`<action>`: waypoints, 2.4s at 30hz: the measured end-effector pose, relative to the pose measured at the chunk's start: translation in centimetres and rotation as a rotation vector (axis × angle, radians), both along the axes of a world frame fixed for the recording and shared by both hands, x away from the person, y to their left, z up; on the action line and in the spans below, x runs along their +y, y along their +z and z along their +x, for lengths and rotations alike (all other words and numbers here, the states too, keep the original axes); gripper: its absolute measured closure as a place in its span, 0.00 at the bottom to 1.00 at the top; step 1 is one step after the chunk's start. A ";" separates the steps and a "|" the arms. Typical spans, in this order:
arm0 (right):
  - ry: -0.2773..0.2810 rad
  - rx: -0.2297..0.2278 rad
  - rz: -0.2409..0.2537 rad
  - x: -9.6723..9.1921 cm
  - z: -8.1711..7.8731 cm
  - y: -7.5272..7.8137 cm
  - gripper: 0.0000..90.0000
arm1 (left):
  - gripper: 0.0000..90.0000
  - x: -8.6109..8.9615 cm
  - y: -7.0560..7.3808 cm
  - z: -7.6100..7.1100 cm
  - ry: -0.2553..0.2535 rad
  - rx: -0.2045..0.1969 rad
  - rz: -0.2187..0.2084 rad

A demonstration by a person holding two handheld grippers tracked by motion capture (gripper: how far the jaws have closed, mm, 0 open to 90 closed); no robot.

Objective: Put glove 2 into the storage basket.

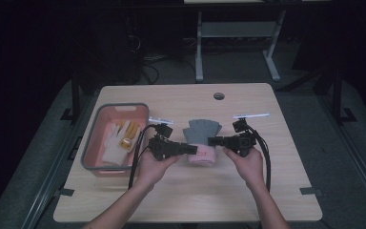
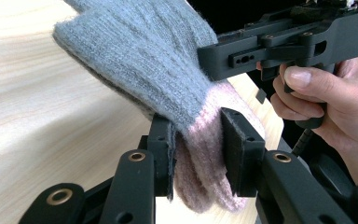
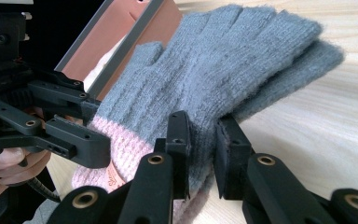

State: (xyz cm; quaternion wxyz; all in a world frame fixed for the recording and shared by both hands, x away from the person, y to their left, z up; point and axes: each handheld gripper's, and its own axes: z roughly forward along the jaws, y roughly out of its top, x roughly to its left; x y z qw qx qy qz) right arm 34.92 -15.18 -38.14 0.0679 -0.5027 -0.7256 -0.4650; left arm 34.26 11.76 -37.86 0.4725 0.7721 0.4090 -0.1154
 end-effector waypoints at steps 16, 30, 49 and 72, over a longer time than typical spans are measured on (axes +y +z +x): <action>0.045 -0.011 0.002 2.3 1.3 1.4 0.86 | 0.74 2.5 1.4 0.3 0.031 -0.016 -0.009; 0.072 -0.011 0.002 4.4 2.6 2.8 0.86 | 0.74 4.7 2.5 0.9 0.058 -0.021 -0.027; 0.122 -0.047 -0.009 7.8 4.2 4.3 0.86 | 0.74 8.0 3.8 1.2 0.094 -0.049 -0.024; 0.175 -0.059 -0.002 12.7 5.6 5.2 0.86 | 0.74 12.6 4.7 1.0 0.161 -0.063 -0.029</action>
